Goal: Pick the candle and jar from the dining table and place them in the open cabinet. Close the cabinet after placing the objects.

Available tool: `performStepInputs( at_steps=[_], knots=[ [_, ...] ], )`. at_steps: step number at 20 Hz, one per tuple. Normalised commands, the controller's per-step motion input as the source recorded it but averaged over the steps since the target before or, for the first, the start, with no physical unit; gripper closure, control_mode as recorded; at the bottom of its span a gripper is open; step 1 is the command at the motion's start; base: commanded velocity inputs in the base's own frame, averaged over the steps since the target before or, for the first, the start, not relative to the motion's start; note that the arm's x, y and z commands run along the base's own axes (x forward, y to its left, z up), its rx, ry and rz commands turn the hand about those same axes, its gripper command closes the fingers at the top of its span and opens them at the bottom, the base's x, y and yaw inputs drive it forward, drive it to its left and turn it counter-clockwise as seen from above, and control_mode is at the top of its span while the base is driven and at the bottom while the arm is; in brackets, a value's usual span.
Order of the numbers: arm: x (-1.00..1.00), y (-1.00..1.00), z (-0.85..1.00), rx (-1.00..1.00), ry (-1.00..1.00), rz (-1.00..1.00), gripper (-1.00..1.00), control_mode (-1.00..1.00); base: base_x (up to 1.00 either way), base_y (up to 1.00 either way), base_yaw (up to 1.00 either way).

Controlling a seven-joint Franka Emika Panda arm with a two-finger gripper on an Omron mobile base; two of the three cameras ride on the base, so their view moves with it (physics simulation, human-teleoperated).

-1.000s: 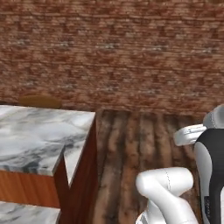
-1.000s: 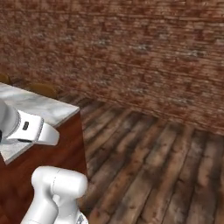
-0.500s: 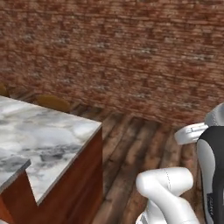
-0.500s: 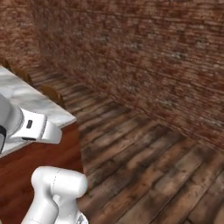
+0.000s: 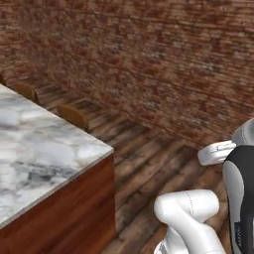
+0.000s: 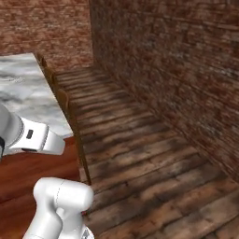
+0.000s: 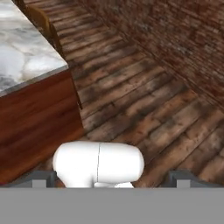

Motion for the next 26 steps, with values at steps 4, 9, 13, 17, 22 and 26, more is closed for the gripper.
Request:
performStepInputs(
  at_steps=[4, 9, 13, 17, 22, 26],
  knots=[
    [0.00, 0.00, 0.00, 0.00, 0.00, 0.00, -1.00, 1.00, 0.42, -0.58, 0.67],
    [0.00, 0.00, 0.00, 0.00, 0.00, 0.00, -1.00, 1.00, 0.40, -0.86, 0.59],
    [0.00, 0.00, 0.00, 0.00, 0.00, 0.00, -1.00, 1.00, 0.63, -1.00, 0.43],
    [0.00, 0.00, 0.00, 0.00, 0.00, 0.00, -1.00, 1.00, 1.00, -0.79, 0.43],
    [0.00, 0.00, 0.00, 0.00, 0.00, 0.00, -1.00, 1.00, 1.00, -0.56, 0.51],
    [0.00, 0.00, 0.00, 0.00, 0.00, 0.00, -1.00, 1.00, 1.00, -0.59, 0.50]
  ],
)
